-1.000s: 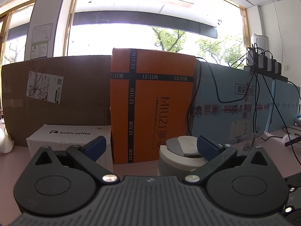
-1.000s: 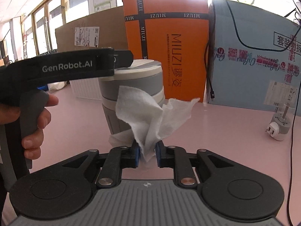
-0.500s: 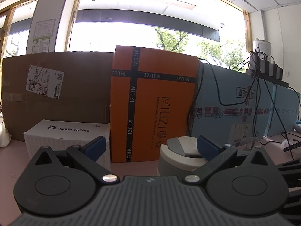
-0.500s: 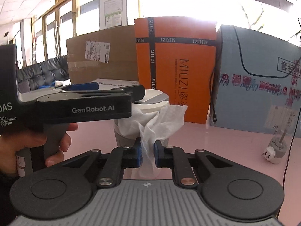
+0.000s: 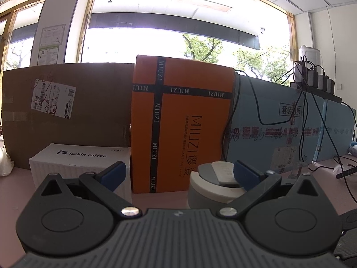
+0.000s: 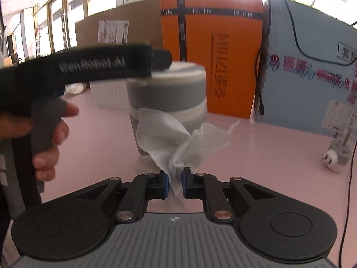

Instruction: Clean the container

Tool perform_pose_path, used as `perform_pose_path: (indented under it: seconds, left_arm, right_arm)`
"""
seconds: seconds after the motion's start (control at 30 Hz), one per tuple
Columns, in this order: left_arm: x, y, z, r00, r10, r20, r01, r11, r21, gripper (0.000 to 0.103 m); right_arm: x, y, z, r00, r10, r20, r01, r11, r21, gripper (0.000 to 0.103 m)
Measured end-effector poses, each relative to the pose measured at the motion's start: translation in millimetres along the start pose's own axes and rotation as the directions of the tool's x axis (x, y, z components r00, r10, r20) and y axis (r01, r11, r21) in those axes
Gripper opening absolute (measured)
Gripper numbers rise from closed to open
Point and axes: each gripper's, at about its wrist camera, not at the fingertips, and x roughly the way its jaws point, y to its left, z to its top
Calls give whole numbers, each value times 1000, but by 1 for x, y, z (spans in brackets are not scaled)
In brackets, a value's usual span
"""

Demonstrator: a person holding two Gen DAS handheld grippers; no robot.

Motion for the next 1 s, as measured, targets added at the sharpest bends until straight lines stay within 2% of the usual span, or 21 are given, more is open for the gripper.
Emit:
perform_pose_path:
  seconds: [0.1, 0.27, 0.47, 0.6, 0.8, 1.0]
  left_arm:
    - [0, 0, 0, 1000, 4, 4, -4, 1000, 7, 103]
    - [-2, -2, -1, 1000, 10, 14, -10, 999, 32, 103]
    - [-5, -5, 0, 999, 14, 30, -17, 996, 90, 103]
    - [-3, -2, 0, 1000, 6, 16, -6, 998, 55, 103]
    - [-4, -2, -1, 1000, 0, 15, -1, 999, 53, 103]
    - [-4, 0, 0, 1000, -5, 13, 5, 999, 44, 103]
  right_arm:
    - [-5, -4, 1, 1000, 6, 18, -6, 1000, 16, 11]
    - [-25, -7, 14, 995, 3, 98, -5, 1000, 20, 11]
    - [-31, -14, 18, 991, -10, 130, 5, 999, 39, 11]
    - [-23, -21, 18, 994, -10, 111, 3, 998, 62, 11]
    - [-9, -27, 7, 999, -7, 52, 3, 997, 80, 11]
    - [-6, -33, 5, 999, -13, 47, 8, 996, 93, 11]
